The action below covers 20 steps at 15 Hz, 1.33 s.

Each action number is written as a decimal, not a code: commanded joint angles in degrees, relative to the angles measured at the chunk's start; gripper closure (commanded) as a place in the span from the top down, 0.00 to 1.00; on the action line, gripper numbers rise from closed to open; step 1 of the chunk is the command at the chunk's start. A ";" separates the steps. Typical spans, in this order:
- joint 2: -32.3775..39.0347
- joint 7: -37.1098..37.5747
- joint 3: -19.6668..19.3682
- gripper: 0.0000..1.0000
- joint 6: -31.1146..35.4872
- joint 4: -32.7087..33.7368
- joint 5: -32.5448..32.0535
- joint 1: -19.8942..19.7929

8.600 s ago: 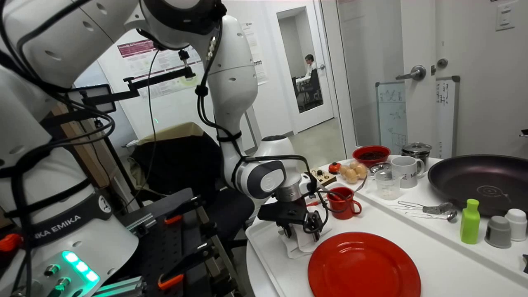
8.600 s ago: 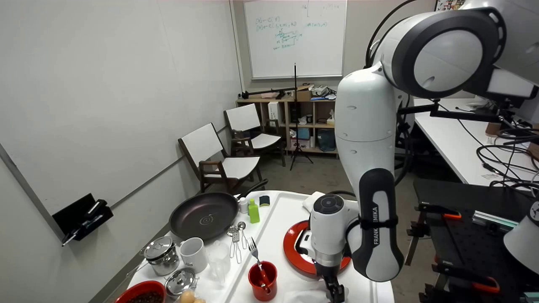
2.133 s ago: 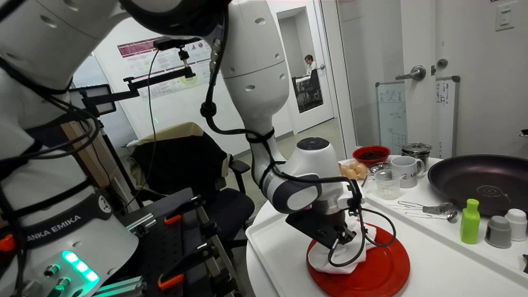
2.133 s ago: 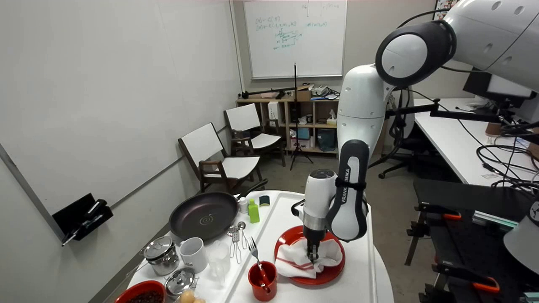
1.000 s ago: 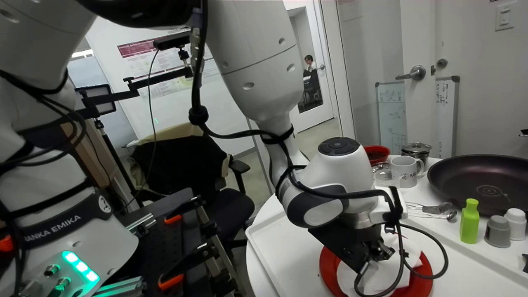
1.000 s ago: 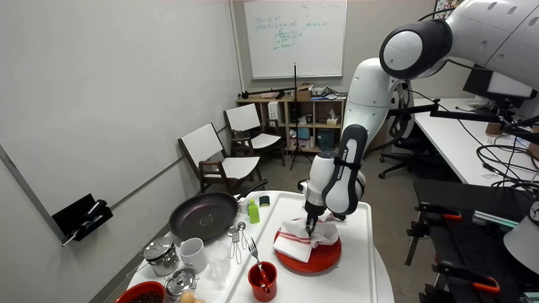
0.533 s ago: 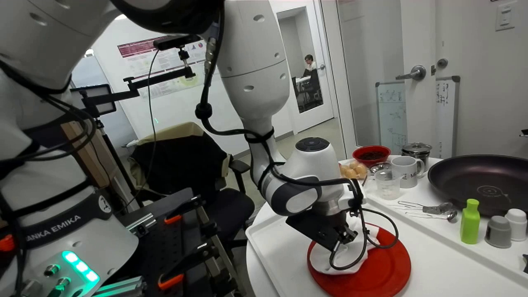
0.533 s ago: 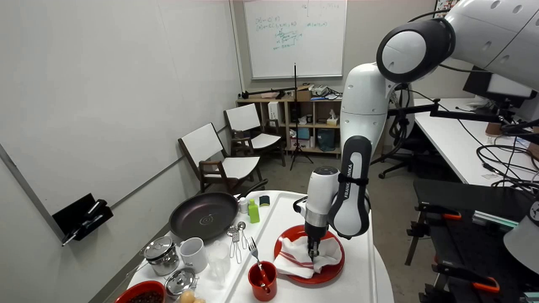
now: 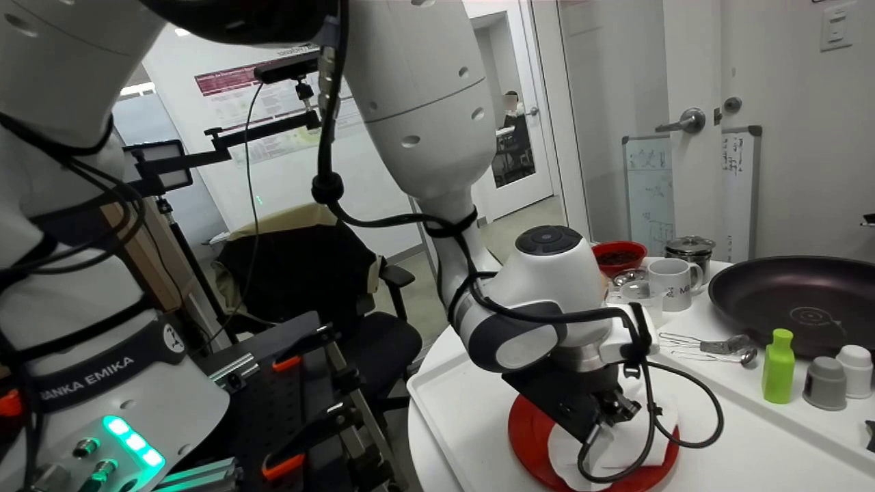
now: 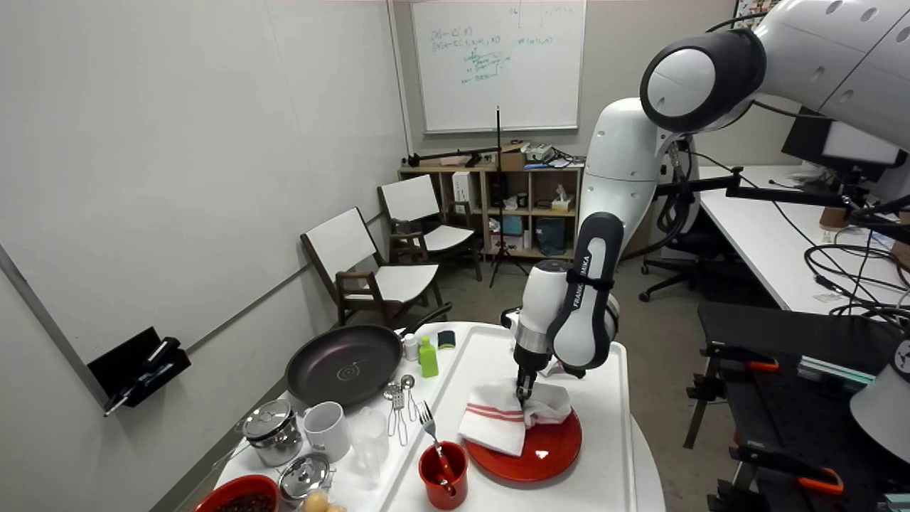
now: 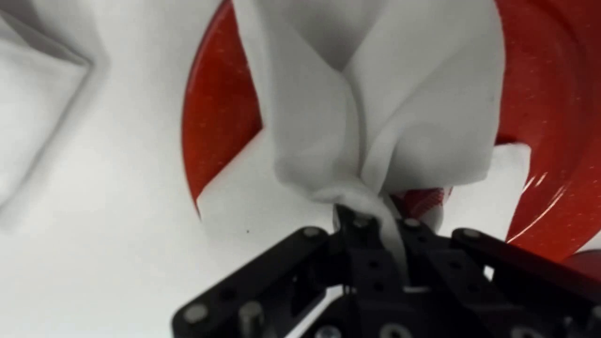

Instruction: Wipe the red plate with the towel on the left, and then shift the red cup to the rear

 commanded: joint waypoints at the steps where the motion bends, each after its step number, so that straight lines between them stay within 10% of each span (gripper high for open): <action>1: -0.32 1.04 0.76 0.01 -0.23 1.05 0.44 -2.54; 20: -11.31 3.85 11.87 0.01 -0.72 -1.05 0.96 -16.78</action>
